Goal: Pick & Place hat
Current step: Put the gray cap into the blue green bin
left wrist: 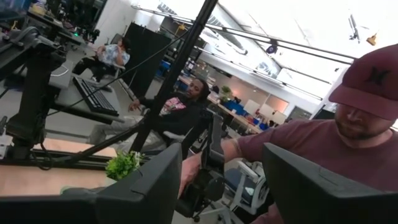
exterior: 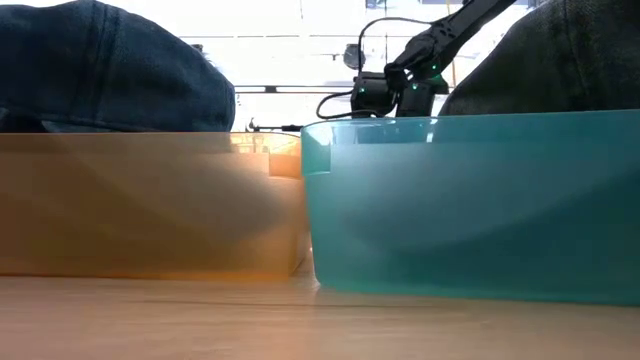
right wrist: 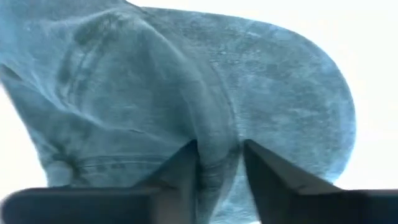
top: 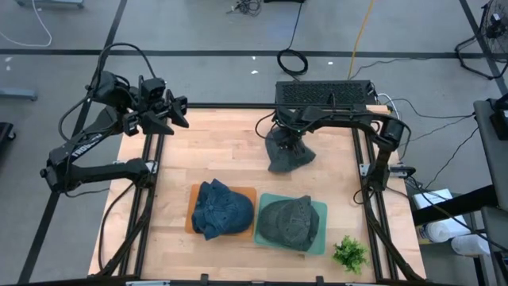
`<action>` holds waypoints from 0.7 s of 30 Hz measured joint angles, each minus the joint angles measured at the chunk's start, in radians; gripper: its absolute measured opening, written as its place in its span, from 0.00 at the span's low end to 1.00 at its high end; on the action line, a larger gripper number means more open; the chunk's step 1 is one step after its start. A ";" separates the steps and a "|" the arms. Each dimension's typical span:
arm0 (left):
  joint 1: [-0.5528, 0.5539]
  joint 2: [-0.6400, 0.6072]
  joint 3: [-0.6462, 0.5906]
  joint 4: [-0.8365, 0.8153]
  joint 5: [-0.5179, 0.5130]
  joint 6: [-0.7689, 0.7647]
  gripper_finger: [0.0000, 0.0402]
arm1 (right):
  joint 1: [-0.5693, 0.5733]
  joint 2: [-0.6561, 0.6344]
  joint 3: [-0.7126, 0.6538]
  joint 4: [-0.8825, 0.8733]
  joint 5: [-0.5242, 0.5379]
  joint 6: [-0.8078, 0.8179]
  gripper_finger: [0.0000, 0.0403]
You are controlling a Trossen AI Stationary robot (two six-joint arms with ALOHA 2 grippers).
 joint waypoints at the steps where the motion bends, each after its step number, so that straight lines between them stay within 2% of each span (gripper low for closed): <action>1: 0.000 0.000 0.000 0.000 0.000 0.000 0.57 | 0.000 -0.003 0.000 -0.001 0.000 -0.002 0.21; 3: 0.000 0.000 0.000 0.000 0.000 0.000 0.57 | 0.000 -0.005 0.000 0.000 0.000 -0.003 0.08; 5: 0.000 0.000 0.000 0.000 0.000 0.000 0.57 | 0.000 -0.004 0.000 -0.001 -0.002 -0.002 0.03; 12: 0.000 0.000 0.000 0.000 0.000 0.006 0.57 | 0.005 -0.017 0.000 -0.018 -0.001 0.003 0.01; 16: 0.000 0.000 0.000 0.000 -0.001 0.006 0.57 | 0.039 -0.075 0.008 -0.082 0.045 -0.070 0.00; 21: 0.000 0.000 0.000 0.000 -0.003 0.006 0.57 | 0.091 -0.130 0.091 -0.212 0.047 -0.102 0.00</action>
